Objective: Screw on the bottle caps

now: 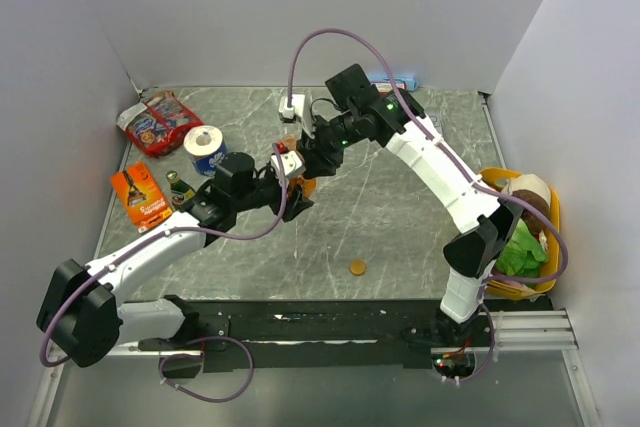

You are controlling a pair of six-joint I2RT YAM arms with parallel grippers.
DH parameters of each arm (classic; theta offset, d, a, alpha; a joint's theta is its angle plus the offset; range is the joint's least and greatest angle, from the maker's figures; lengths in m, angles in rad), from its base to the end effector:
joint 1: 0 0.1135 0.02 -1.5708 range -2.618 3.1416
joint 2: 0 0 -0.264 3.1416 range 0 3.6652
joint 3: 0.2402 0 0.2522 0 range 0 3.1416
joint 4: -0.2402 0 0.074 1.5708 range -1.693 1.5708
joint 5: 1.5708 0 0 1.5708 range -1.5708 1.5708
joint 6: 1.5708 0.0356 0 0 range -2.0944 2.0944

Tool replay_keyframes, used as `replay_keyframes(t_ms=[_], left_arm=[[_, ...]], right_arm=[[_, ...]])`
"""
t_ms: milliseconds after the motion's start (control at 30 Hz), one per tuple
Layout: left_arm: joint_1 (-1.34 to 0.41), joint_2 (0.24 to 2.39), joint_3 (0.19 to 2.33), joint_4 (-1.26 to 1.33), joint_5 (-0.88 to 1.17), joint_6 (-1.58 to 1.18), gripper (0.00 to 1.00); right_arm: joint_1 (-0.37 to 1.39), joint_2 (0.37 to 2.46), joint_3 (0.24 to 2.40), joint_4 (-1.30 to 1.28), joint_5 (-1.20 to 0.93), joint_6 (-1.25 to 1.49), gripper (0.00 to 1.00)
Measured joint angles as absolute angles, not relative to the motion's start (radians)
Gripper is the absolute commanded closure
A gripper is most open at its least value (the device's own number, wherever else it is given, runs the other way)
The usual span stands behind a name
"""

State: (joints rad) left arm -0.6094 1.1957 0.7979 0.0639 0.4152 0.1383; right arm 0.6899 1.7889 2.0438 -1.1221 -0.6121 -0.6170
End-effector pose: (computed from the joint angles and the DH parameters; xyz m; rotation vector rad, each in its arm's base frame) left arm 0.2157 -0.1681 0.2846 0.9680 1.6803 -0.7113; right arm 0.2691 0.2486 0.4124 -1.6485 1.7038 0.7751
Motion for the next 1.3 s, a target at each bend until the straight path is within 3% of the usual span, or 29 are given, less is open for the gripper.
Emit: replay_keyframes(t_ms=[33,67,100,133,567,867,1300], left_arm=[[-0.617,1.201,0.797,0.064,0.409,0.117,0.69],[-0.619,1.201,0.795,0.067,0.403,0.101,0.34],[-0.621,1.201,0.794,0.070,0.399,0.090,0.13],[-0.621,1.201,0.793,0.077,0.393,0.081,0.04],[-0.610,1.153,0.716,0.092,0.202,-0.002,0.04],[-0.604,1.142,0.650,0.020,0.205,-0.008,0.04],[-0.546,1.188,0.745,0.014,0.204,0.007,0.04]], right_arm=[[0.688,1.789,2.038,-1.118,-0.606,-0.590,1.00],[0.686,1.789,2.034,-1.113,-0.603,-0.568,1.00],[0.685,1.789,2.034,-1.107,-0.600,-0.553,1.00],[0.684,1.789,2.034,-1.100,-0.596,-0.543,1.00],[0.564,1.786,2.034,-1.231,-0.440,-0.638,1.00],[0.467,1.787,2.020,-1.244,-0.284,-0.733,1.00],[0.460,1.934,1.927,-1.282,-0.035,-0.958,1.00]])
